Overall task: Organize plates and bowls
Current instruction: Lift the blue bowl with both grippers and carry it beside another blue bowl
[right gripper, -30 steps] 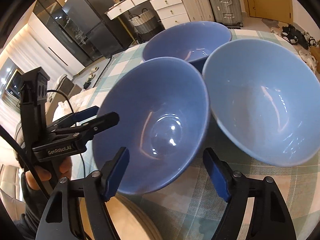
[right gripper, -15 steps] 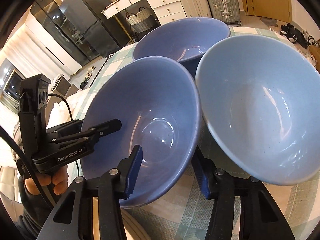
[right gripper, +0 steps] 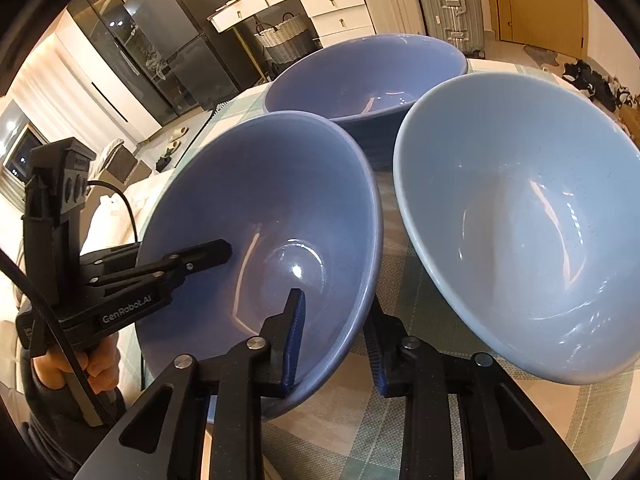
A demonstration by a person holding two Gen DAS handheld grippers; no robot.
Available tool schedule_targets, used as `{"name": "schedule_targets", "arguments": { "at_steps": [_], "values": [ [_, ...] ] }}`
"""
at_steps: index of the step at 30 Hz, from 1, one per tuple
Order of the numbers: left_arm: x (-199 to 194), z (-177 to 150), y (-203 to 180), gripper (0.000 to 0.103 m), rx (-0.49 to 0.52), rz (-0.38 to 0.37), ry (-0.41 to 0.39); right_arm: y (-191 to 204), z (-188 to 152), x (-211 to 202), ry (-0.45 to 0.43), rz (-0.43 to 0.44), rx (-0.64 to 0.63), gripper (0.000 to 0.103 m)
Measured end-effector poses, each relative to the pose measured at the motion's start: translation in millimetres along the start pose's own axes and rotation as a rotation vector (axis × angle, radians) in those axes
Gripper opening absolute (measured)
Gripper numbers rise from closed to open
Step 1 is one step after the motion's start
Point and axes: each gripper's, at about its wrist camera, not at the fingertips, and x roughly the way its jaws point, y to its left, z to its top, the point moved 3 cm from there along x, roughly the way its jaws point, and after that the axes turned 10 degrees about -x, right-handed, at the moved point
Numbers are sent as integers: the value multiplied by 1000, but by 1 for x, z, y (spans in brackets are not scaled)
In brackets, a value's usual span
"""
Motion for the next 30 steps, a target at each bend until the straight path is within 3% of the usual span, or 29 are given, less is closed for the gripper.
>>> {"name": "schedule_targets", "arguments": {
  "at_steps": [15, 30],
  "values": [
    [-36, -4, -4, 8, -1, 14, -65, 13, -1, -25, -42, -37, -50, 24],
    [-84, -11, -50, 8, 39, 6, -145, 15, -9, -83, -138, -87, -67, 24]
  ]
}}
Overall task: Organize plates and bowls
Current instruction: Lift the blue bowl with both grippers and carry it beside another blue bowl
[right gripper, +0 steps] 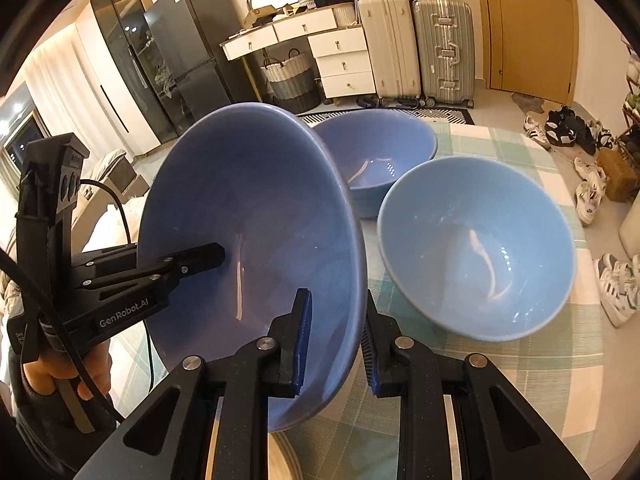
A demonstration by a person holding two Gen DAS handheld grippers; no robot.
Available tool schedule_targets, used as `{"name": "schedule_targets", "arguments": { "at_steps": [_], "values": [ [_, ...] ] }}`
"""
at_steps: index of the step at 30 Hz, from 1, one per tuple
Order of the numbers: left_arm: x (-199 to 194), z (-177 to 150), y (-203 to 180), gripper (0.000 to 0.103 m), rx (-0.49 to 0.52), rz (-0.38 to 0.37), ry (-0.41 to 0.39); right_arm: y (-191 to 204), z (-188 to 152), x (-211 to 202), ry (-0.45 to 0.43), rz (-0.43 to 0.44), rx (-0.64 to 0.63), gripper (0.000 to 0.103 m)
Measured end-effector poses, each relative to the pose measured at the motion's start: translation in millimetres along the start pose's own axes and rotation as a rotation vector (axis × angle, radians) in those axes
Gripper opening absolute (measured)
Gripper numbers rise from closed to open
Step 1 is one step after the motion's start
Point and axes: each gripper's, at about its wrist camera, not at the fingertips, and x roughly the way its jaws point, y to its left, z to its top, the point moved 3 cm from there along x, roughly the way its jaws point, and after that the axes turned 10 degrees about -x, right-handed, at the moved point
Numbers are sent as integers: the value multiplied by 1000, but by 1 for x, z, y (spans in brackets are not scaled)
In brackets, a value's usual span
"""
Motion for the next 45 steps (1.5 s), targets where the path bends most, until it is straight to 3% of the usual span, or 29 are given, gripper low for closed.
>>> {"name": "schedule_targets", "arguments": {
  "at_steps": [26, 45],
  "values": [
    [-26, 25, -82, 8, 58, -13, -9, -34, 8, -62, -44, -32, 67, 23],
    [-11, 55, -127, 8, 96, -18, -13, -65, 18, -80, -48, -60, 113, 23]
  ]
}}
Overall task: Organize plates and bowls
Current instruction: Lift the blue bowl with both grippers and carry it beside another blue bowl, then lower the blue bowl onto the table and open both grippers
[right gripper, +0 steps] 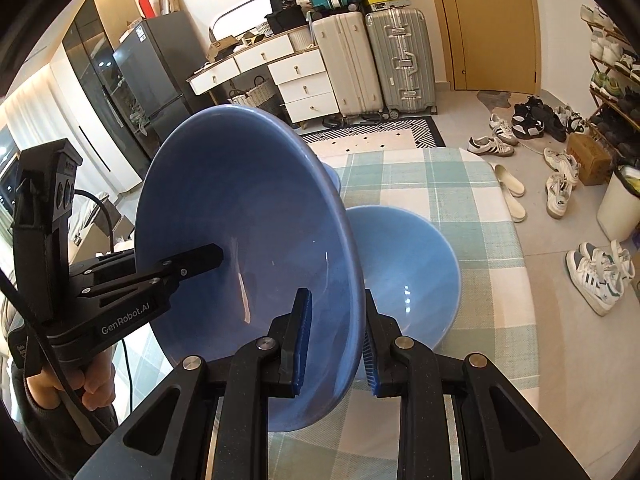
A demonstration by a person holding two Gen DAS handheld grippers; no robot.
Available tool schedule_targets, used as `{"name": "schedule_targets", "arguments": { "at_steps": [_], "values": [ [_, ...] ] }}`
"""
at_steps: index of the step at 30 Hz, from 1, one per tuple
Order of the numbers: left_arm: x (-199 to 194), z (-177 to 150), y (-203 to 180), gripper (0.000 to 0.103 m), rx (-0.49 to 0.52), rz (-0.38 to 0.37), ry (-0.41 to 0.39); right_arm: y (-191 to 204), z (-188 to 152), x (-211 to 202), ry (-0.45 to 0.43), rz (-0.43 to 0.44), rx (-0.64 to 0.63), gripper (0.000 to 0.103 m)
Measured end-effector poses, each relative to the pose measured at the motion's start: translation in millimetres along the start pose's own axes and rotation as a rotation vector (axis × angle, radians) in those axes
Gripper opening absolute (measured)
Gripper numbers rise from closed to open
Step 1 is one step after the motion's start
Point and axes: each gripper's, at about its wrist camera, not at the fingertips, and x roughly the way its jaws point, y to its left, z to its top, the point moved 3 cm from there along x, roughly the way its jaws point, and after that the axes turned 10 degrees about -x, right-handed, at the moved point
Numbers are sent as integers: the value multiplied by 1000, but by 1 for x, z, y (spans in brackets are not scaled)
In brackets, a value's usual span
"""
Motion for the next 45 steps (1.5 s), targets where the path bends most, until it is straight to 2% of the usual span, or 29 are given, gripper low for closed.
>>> {"name": "schedule_targets", "arguments": {
  "at_steps": [21, 35, 45],
  "values": [
    [56, 26, -27, 8, 20, -15, 64, -40, 13, 27, 60, -28, 52, 23],
    [90, 20, -25, 8, 16, -17, 110, -58, 13, 56, 109, -32, 77, 23],
    [95, 19, -26, 8, 21, -14, 110, -64, 9, 63, 118, -38, 88, 24]
  ]
}}
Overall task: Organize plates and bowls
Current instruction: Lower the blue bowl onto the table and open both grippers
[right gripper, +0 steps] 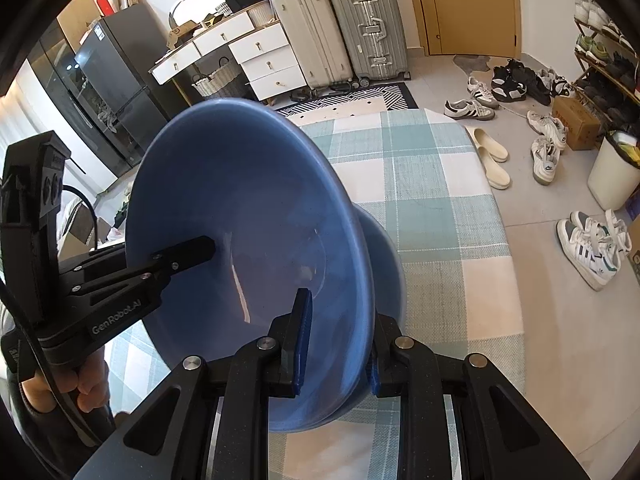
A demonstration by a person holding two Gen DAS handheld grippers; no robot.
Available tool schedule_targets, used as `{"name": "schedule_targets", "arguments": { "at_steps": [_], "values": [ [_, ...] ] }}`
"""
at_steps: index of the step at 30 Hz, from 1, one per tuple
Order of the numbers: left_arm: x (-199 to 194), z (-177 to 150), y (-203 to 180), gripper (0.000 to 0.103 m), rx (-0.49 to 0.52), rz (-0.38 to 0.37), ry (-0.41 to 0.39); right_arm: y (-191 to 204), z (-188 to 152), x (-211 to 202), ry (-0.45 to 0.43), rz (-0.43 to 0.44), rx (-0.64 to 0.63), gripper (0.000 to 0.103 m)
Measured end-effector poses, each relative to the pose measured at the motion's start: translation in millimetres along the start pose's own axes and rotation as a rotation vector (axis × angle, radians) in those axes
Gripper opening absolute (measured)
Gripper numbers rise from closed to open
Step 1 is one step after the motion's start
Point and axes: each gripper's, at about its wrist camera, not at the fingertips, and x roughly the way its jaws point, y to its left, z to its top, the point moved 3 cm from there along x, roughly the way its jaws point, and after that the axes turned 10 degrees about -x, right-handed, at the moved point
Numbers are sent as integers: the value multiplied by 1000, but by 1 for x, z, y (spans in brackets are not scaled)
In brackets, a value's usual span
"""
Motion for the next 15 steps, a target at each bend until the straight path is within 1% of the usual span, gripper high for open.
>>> {"name": "schedule_targets", "arguments": {
  "at_steps": [3, 6, 9, 12, 13, 14, 15],
  "values": [
    [0, 0, -1, 8, 0, -1, -2, -4, -2, 2, 6, 3, 15, 24],
    [-1, 2, -4, 8, -1, 6, -3, -8, -5, 1, 8, -15, 24, 24],
    [0, 4, -2, 14, -10, 13, 5, -10, -7, -1, 5, -18, 27, 24],
    [0, 7, -3, 25, -9, 15, 4, -10, -7, -4, -2, -32, 22, 24],
    [0, 7, -2, 37, -10, 24, 5, -10, -7, -5, -4, -34, 22, 25],
    [0, 7, -2, 42, -12, 25, 2, -9, -7, -6, -6, -36, 21, 25],
    [0, 8, -1, 43, -15, 22, -1, -10, -8, -7, -9, -36, 21, 25]
  ]
}}
